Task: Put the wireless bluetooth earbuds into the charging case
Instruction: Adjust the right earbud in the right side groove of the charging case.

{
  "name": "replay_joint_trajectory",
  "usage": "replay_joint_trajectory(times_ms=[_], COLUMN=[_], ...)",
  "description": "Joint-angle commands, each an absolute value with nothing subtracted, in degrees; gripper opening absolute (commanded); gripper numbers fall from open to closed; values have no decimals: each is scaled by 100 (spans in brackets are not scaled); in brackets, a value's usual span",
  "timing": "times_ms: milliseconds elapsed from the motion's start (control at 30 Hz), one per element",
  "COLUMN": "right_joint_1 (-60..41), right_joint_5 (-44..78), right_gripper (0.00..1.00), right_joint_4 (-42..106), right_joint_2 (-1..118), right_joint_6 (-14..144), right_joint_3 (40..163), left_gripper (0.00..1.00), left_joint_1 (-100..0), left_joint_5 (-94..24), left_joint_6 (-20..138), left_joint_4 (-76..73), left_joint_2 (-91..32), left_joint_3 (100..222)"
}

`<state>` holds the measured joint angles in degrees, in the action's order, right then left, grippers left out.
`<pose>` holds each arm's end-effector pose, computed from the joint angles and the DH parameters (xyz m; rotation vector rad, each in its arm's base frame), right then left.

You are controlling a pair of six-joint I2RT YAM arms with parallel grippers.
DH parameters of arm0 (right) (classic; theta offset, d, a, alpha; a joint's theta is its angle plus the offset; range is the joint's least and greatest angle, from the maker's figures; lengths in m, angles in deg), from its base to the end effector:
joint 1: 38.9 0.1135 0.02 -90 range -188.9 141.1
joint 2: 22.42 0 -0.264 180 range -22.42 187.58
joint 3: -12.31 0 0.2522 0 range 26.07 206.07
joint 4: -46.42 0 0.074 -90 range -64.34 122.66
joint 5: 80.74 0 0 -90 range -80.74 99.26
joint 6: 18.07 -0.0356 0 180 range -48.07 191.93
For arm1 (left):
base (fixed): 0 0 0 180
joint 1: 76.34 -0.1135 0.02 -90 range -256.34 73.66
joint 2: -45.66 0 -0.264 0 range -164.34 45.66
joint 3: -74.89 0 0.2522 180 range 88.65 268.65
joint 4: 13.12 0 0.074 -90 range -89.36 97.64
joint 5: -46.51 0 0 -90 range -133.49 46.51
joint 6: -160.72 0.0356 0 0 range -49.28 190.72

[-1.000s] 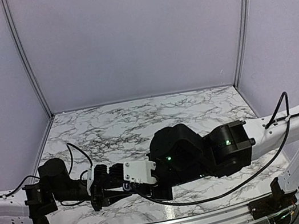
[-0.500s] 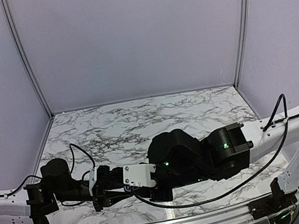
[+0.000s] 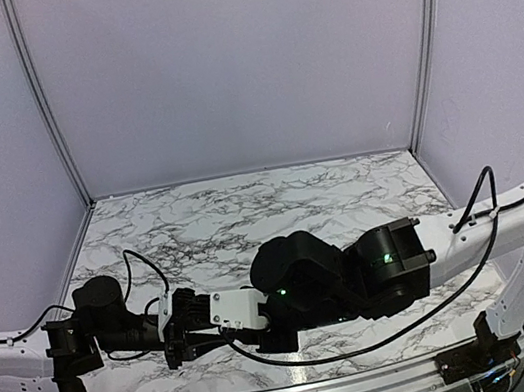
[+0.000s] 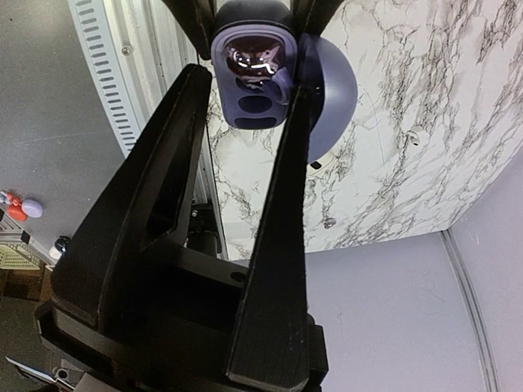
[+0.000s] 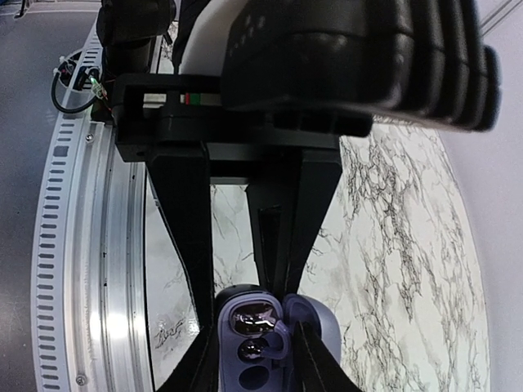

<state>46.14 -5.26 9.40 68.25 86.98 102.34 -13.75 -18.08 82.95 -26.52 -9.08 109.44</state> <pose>0.0401 0.3590 0.3084 -1.6183 1.5377 0.3954 0.0830 -0.1932 0.2295 1.3427 1.1783 -1.0192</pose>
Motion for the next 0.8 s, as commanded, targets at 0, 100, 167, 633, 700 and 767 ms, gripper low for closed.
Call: replay_joint_trajectory(times_ms=[0, 100, 167, 633, 700, 767], right_joint_1=[4643, 4644, 4644, 4753, 4758, 4774], right_joint_5=[-698, -684, -641, -363, -332, -291], right_gripper=[32, 27, 23, 9, 8, 7], right_joint_4=[933, 929, 901, 855, 822, 804], right_joint_2=[6862, 6875, 6885, 6817, 6809, 6783], right_joint_6=[8633, 8621, 8621, 8644, 8643, 8628], right_joint_3=[10415, 10412, 10421, 10408, 10403, 10403], left_gripper=[1, 1, 1, 0, 0, 0], left_joint_1=[-1297, -1297, -1297, -1297, -1297, -1297], left_joint_5=[-1698, -1727, -1742, -1899, -1918, -1925], left_joint_6=[8420, 8416, 8416, 8339, 8337, 8340], left_joint_4=[-2733, -2724, -2718, -2727, -2723, -2727], left_joint_2=[-910, -878, -830, -769, -776, -767], left_joint_3=[11137, 11132, 11117, 11132, 11132, 11132])
